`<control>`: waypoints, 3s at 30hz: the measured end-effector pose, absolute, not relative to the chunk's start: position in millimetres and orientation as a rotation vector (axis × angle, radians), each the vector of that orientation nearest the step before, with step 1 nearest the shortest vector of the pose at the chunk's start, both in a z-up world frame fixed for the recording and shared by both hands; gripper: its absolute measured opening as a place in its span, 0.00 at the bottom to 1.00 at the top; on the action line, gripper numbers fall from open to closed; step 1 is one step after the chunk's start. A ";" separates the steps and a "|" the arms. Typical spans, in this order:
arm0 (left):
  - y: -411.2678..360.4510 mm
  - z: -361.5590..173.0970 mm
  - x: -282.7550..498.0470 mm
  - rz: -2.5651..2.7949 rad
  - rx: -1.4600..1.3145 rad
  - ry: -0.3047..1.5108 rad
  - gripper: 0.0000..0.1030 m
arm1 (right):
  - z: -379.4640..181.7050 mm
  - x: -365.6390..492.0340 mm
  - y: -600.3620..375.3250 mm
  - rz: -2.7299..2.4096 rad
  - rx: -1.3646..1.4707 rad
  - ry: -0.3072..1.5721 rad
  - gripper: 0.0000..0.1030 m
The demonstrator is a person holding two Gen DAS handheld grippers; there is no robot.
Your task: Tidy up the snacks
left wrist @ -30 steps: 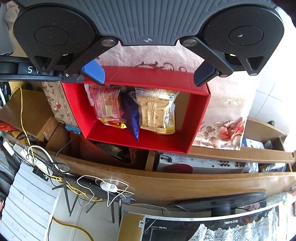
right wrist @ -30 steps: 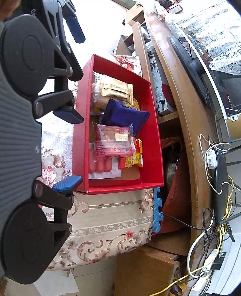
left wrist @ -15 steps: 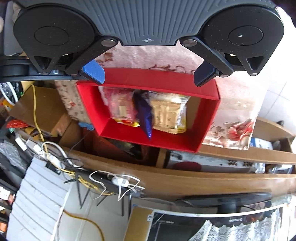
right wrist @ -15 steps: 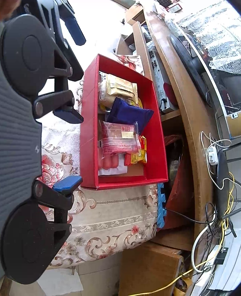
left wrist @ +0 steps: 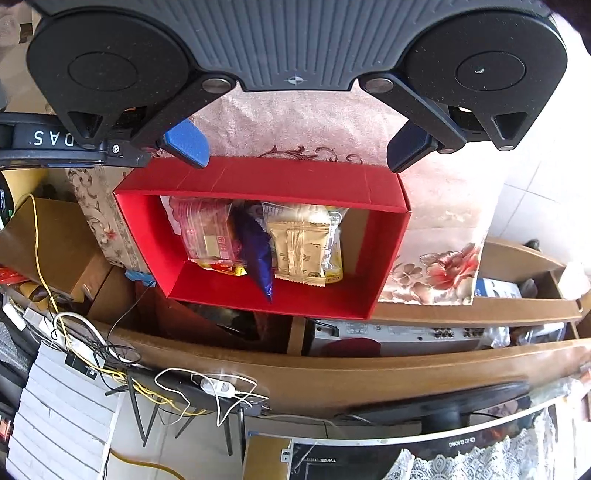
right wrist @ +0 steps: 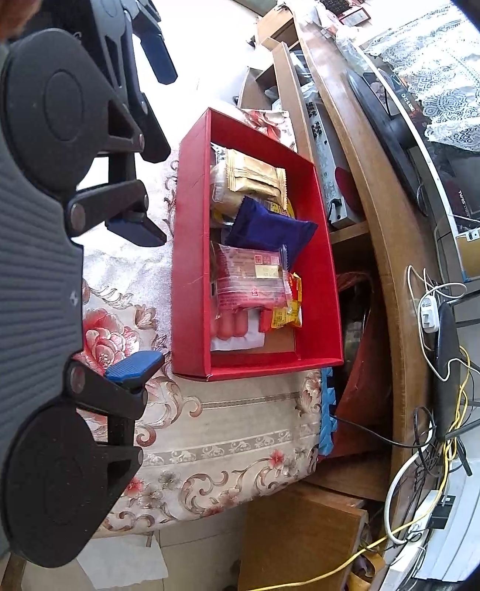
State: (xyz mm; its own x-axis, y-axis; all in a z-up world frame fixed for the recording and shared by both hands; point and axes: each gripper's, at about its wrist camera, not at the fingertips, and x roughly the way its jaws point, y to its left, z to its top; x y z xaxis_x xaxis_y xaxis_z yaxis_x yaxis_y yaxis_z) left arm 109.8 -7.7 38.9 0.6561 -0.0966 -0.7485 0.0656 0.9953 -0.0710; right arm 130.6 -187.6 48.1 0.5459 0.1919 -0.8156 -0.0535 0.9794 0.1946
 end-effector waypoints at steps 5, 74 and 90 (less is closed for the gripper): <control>-10.1 39.3 105.4 -0.093 -0.030 0.839 1.00 | 48.4 125.0 -190.1 0.138 0.160 0.987 0.56; -8.5 22.8 50.5 -0.002 0.046 0.957 0.97 | 34.4 60.6 -181.0 0.141 0.107 1.047 0.58; -9.6 18.4 49.5 -0.001 0.049 0.977 0.97 | 32.2 59.6 -179.8 0.134 0.093 1.059 0.58</control>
